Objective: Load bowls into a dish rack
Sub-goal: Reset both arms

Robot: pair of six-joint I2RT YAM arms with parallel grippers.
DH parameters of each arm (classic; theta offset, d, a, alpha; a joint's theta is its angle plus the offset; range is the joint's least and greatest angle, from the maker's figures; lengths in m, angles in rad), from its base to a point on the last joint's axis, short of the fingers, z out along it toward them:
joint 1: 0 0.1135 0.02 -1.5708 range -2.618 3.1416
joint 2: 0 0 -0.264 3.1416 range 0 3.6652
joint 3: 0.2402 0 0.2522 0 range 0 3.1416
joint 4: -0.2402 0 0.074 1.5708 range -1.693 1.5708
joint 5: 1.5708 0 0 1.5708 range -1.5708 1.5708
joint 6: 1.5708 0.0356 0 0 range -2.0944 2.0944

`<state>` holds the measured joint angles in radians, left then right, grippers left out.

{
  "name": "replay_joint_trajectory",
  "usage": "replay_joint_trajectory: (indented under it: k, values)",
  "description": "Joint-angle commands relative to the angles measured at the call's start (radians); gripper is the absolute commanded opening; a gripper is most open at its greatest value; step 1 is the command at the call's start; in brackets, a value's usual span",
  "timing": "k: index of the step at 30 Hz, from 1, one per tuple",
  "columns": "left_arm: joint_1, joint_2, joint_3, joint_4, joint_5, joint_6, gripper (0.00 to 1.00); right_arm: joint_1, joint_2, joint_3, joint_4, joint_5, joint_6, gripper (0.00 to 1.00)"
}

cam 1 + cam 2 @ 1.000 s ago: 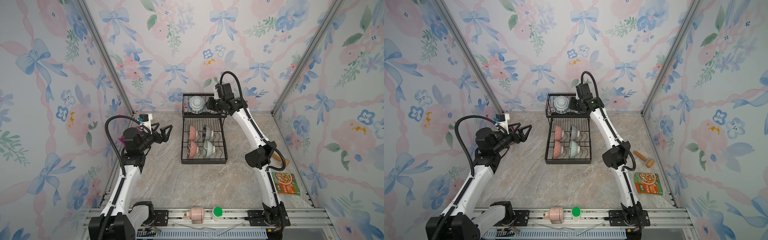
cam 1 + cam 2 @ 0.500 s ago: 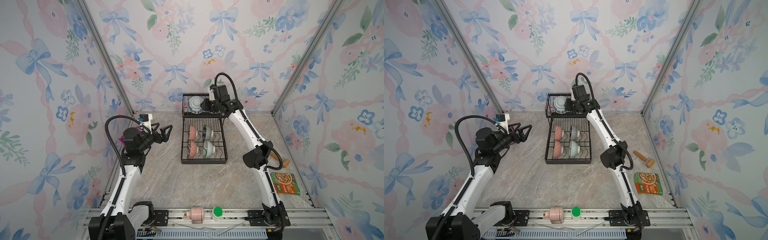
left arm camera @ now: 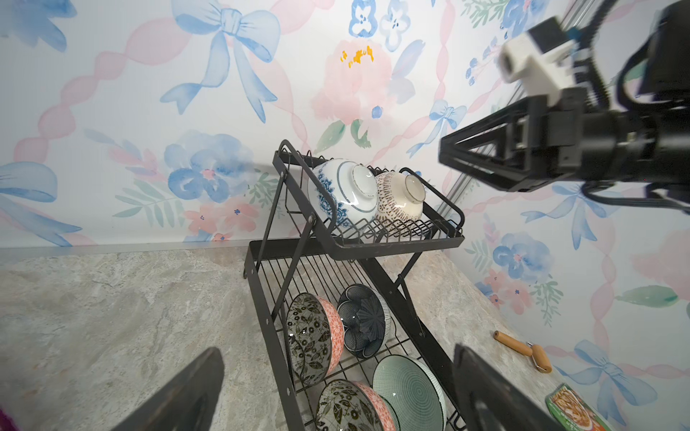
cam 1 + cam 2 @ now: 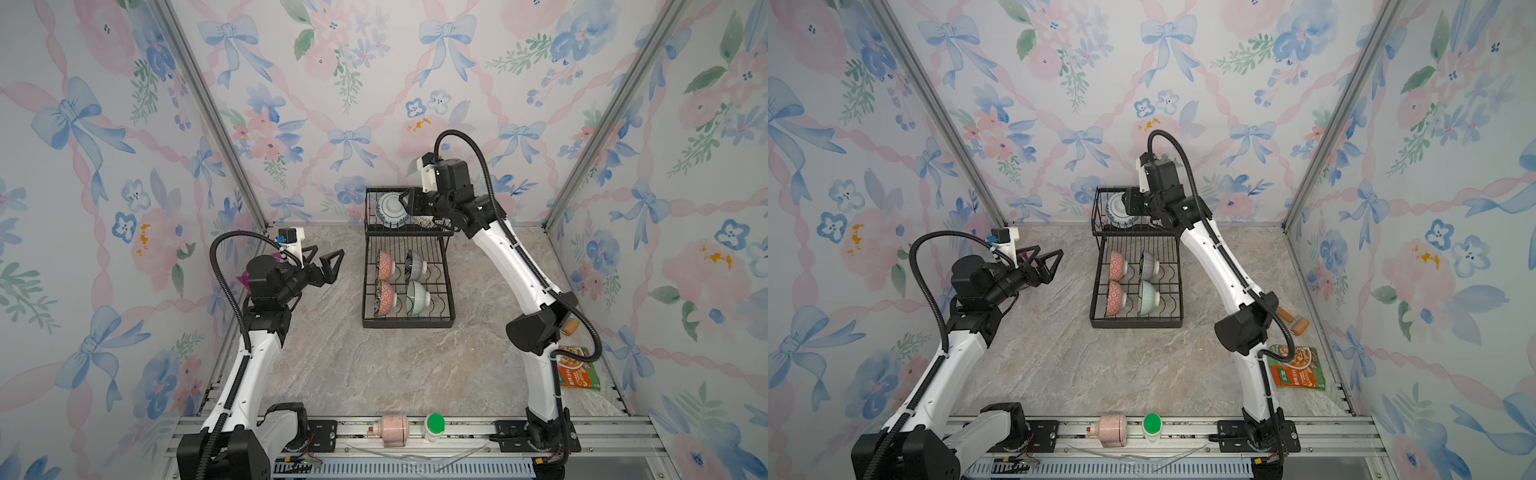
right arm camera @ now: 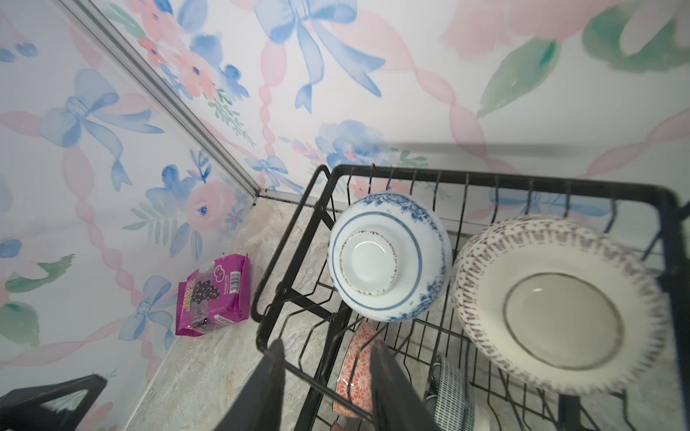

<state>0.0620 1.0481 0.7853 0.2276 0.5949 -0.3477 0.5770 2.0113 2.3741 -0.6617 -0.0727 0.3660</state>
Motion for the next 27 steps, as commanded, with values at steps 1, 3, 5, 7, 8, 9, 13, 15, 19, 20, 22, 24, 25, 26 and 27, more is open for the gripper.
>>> replay_joint_trajectory:
  k: [1,3,5,7,8,9,13,15,19,20,22,24,25,26,27]
  values:
    - [0.007,0.001,-0.004,-0.035,-0.045,0.050,0.98,-0.020,-0.200,-0.229,0.170,-0.001,-0.018,0.45]
    - [0.006,-0.006,-0.002,-0.054,-0.084,0.073,0.98,-0.048,-0.336,-0.426,0.261,-0.002,0.001,0.50]
    - [0.002,-0.020,-0.010,-0.064,-0.141,0.089,0.98,-0.085,-0.491,-0.646,0.370,0.013,0.015,0.61]
    - [-0.024,-0.044,-0.014,-0.114,-0.280,0.092,0.98,-0.142,-0.644,-0.878,0.457,0.054,0.027,0.77]
    - [-0.040,-0.054,-0.015,-0.144,-0.366,0.081,0.98,-0.171,-0.714,-0.968,0.486,0.069,0.025,0.85]
    - [-0.056,-0.069,-0.024,-0.177,-0.465,0.047,0.98,-0.208,-0.785,-1.075,0.509,0.085,0.022,0.95]
    - [-0.099,-0.131,-0.181,-0.171,-0.770,-0.095,0.98,-0.357,-0.977,-1.408,0.556,0.146,-0.038,0.96]
    - [-0.145,-0.138,-0.271,-0.083,-0.961,-0.016,0.98,-0.405,-1.008,-1.544,0.598,0.194,-0.093,0.96]
    - [-0.186,-0.027,-0.425,0.180,-1.104,0.206,0.98,-0.441,-0.953,-1.780,0.822,0.270,-0.224,0.96]
    - [-0.187,0.011,-0.446,0.232,-1.101,0.208,0.98,-0.440,-0.922,-1.821,0.895,0.276,-0.255,0.96]
    - [-0.188,0.119,-0.507,0.422,-1.072,0.233,0.98,-0.436,-0.808,-1.906,1.094,0.278,-0.321,0.96]
    - [-0.187,0.227,-0.546,0.606,-1.032,0.268,0.98,-0.436,-0.701,-1.947,1.252,0.285,-0.348,0.96]
    - [-0.192,0.267,-0.532,0.646,-1.046,0.286,0.98,-0.436,-0.644,-1.952,1.306,0.284,-0.365,0.96]
    - [-0.194,0.282,-0.515,0.646,-1.029,0.292,0.98,-0.438,-0.619,-1.921,1.296,0.296,-0.367,0.96]
    - [-0.183,0.313,-0.539,0.763,-0.993,0.305,0.98,-0.438,-0.612,-1.876,1.192,0.292,-0.386,0.96]
